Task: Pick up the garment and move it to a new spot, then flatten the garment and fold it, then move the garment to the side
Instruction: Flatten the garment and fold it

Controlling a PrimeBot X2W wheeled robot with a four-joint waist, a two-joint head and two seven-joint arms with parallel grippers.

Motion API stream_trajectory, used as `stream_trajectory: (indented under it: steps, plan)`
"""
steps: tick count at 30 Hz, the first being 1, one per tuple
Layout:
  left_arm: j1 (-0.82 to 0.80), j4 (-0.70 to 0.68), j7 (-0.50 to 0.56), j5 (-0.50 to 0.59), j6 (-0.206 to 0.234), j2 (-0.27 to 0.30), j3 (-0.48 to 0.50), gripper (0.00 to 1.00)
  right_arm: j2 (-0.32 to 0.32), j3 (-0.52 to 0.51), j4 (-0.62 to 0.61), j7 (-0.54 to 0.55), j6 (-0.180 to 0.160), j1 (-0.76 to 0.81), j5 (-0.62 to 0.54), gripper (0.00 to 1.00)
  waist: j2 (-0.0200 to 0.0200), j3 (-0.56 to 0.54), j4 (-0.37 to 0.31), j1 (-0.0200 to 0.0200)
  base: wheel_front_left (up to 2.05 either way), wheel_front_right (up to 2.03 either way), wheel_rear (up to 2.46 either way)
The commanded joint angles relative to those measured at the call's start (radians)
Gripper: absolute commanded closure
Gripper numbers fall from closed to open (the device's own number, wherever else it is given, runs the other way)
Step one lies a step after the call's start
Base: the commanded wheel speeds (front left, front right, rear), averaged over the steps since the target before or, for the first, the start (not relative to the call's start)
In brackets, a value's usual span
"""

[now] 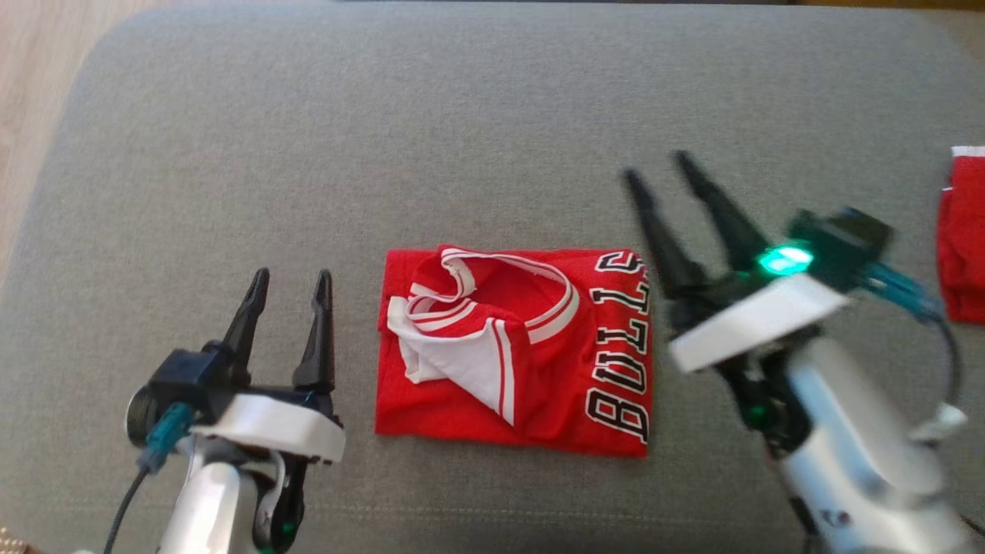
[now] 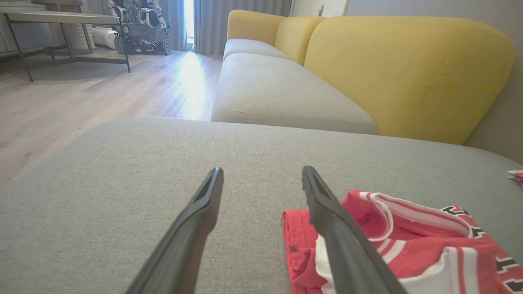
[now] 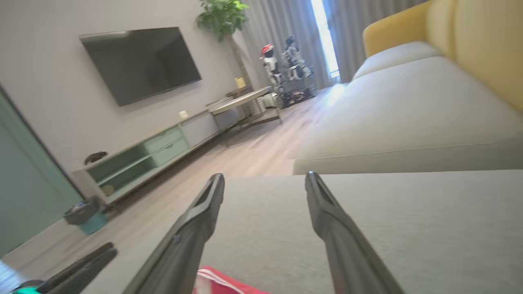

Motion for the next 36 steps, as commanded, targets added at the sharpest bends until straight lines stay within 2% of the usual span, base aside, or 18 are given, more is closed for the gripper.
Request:
stream_trajectory:
  steps: [1, 7, 13, 23, 36]
  plan:
    - [0.001, -0.037, -0.012, 0.012, 0.007, 0.009, 0.040, 0.00, -0.003, -0.042, -0.043, -0.009, -0.001, 0.029, -0.035, 0.00, 0.0000, -0.013, -0.013, 0.0000, 0.00, 0.00, 0.00]
    - [0.017, -0.042, -0.012, 0.017, 0.010, 0.017, 0.050, 0.00, -0.032, -0.249, -0.094, 0.021, -0.001, 0.161, -0.176, 0.00, 0.0000, -0.036, -0.033, 0.0000, 0.00, 0.00, 0.00]
    - [0.042, -0.042, -0.012, 0.019, 0.012, 0.030, 0.056, 0.00, -0.032, -0.356, -0.182, 0.044, -0.001, 0.280, -0.313, 0.00, 0.0000, -0.060, -0.048, 0.0000, 0.00, 0.00, 0.00]
    - [0.060, -0.045, -0.006, 0.017, 0.019, 0.044, 0.051, 0.00, 0.006, -0.398, -0.260, 0.081, -0.001, 0.370, -0.366, 0.00, 0.0000, -0.075, -0.054, 0.0000, 0.00, 0.00, 0.00]
    - [0.061, -0.053, 0.000, 0.011, 0.029, 0.051, 0.042, 0.00, 0.026, -0.388, -0.260, 0.100, -0.001, 0.371, -0.376, 0.00, 0.0000, -0.074, -0.054, 0.0000, 0.00, 0.00, 0.00]
